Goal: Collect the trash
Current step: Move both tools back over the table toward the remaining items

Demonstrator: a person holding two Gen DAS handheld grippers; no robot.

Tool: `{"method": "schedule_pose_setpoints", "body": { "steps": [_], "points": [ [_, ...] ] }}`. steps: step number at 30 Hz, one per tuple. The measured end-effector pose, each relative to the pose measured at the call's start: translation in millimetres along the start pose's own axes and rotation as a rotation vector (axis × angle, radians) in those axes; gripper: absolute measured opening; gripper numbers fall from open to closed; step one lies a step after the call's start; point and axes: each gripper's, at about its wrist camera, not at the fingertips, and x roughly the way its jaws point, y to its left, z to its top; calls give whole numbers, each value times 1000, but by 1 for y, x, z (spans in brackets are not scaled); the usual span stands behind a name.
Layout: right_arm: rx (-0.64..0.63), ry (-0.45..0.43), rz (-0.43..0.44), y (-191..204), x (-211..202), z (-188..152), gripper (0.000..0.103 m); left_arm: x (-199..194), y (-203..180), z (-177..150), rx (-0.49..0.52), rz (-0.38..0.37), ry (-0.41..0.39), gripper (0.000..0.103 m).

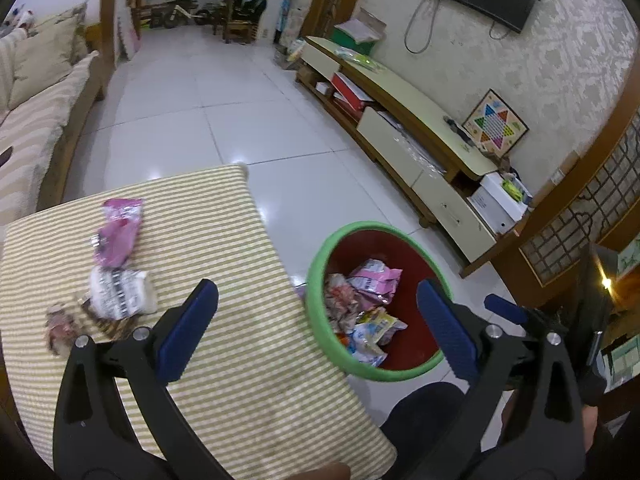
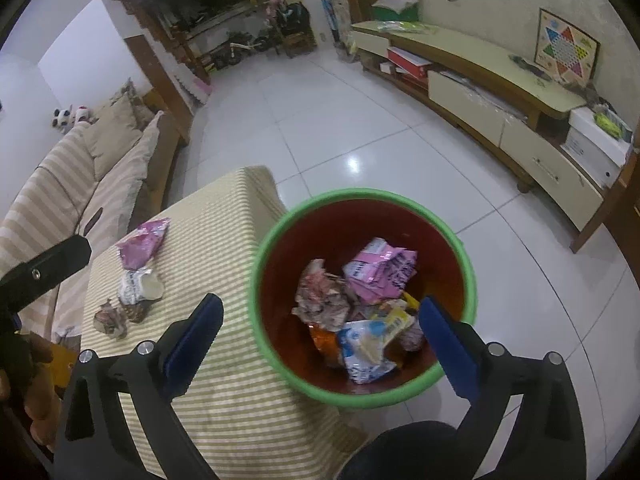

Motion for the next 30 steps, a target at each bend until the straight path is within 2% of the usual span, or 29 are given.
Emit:
{"method": "schedule_pose_setpoints", "body": {
  "steps": [5, 10, 13, 21, 30],
  "points": [
    [-52, 5, 31, 34, -1, -7, 96, -29, 32, -12, -47, 45, -31, 98],
    [-103, 28, 74, 72, 3, -16, 96, -59, 72, -26, -94, 132, -49, 98],
    [-137, 28, 96, 96, 3, -20, 96, -75, 96, -35, -127, 159, -59, 98],
    [-233, 49, 137, 158, 13, -32, 96, -114, 155, -62, -221, 202, -88, 98],
    [-303, 89, 157, 206, 38, -45, 96, -121, 200, -86, -277, 223, -67, 98]
  ]
}}
